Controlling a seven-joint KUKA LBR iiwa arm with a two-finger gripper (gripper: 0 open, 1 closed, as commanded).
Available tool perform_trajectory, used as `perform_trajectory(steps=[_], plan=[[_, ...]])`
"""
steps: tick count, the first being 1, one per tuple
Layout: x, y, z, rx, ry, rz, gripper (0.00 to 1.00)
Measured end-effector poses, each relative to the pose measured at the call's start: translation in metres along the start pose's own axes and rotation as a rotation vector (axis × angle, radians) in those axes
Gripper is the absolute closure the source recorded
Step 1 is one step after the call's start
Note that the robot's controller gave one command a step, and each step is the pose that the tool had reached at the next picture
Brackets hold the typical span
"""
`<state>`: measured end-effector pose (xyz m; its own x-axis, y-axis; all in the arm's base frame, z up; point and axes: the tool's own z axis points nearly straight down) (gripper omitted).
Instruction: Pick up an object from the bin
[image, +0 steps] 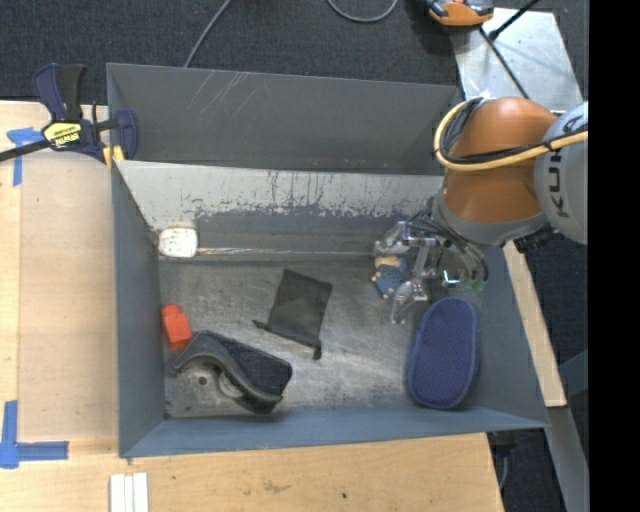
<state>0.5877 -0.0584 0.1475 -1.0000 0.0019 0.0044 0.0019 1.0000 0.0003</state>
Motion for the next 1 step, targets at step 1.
perform_trajectory(steps=[1], plan=[[-0.0051, -0.0647, 0.059, 0.001, -0.036, -0.056, 0.0]])
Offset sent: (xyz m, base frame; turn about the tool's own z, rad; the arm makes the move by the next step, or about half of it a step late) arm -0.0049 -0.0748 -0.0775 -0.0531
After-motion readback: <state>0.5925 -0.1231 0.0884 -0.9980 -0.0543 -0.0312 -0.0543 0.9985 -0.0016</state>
